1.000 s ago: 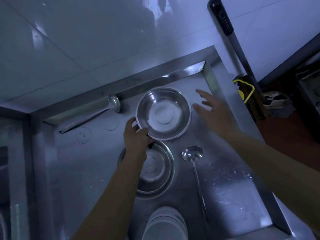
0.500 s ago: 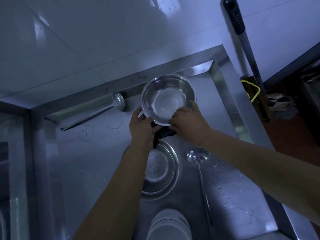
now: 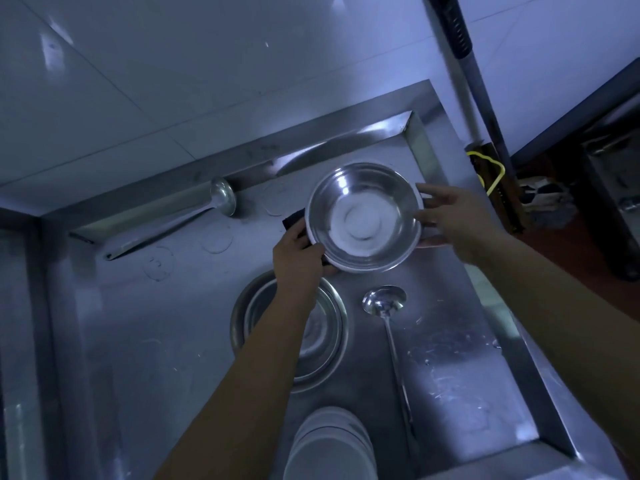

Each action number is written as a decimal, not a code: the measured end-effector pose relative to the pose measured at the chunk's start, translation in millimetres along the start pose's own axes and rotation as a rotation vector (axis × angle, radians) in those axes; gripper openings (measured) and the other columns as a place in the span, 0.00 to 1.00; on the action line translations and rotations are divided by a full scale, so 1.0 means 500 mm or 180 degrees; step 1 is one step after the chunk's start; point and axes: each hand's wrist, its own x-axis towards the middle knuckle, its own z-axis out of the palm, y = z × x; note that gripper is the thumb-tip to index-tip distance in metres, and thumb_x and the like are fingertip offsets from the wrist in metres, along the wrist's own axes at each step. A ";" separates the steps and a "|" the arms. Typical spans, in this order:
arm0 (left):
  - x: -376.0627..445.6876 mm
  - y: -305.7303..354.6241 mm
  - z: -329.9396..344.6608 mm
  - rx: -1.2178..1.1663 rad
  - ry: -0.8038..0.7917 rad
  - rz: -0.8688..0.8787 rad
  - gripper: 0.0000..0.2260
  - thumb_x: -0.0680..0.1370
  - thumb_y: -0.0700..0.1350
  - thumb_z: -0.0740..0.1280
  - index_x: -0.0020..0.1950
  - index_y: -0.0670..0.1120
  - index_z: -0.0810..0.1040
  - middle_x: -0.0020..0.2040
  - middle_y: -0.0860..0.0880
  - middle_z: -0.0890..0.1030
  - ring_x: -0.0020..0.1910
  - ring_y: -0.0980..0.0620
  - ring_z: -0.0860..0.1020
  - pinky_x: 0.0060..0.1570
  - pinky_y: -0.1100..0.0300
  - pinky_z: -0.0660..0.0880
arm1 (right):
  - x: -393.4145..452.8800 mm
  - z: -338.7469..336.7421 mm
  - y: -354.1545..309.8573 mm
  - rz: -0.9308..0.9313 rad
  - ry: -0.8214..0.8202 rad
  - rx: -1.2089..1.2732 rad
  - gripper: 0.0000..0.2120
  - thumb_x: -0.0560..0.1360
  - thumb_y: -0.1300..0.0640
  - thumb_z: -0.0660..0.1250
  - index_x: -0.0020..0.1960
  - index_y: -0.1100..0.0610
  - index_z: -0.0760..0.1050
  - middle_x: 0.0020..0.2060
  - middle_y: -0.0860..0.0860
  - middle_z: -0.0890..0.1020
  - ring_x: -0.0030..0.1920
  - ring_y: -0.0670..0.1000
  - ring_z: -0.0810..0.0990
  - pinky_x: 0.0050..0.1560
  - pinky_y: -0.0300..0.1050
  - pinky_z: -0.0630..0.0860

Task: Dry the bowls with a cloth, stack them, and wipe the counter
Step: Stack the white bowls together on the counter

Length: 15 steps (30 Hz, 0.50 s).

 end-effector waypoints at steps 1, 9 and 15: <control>0.001 0.002 0.006 0.0077 -0.0118 -0.0011 0.22 0.74 0.28 0.70 0.66 0.45 0.80 0.52 0.43 0.86 0.46 0.43 0.86 0.38 0.49 0.84 | -0.003 -0.011 0.004 0.0050 -0.0006 0.0052 0.18 0.75 0.72 0.68 0.58 0.53 0.81 0.41 0.47 0.87 0.41 0.55 0.84 0.33 0.54 0.84; 0.057 -0.017 0.006 0.3016 -0.0687 0.1345 0.23 0.84 0.45 0.62 0.79 0.49 0.66 0.75 0.47 0.70 0.73 0.46 0.68 0.72 0.50 0.64 | 0.000 -0.093 0.008 0.0218 0.0680 0.0536 0.18 0.72 0.76 0.67 0.53 0.57 0.82 0.44 0.56 0.84 0.39 0.57 0.84 0.34 0.51 0.84; 0.064 -0.088 -0.039 0.5172 -0.1316 0.1664 0.35 0.83 0.57 0.58 0.83 0.52 0.41 0.83 0.47 0.37 0.81 0.43 0.37 0.79 0.49 0.39 | 0.063 -0.048 -0.018 0.0356 0.0840 0.1001 0.18 0.70 0.78 0.67 0.56 0.63 0.80 0.47 0.62 0.83 0.43 0.59 0.84 0.42 0.56 0.84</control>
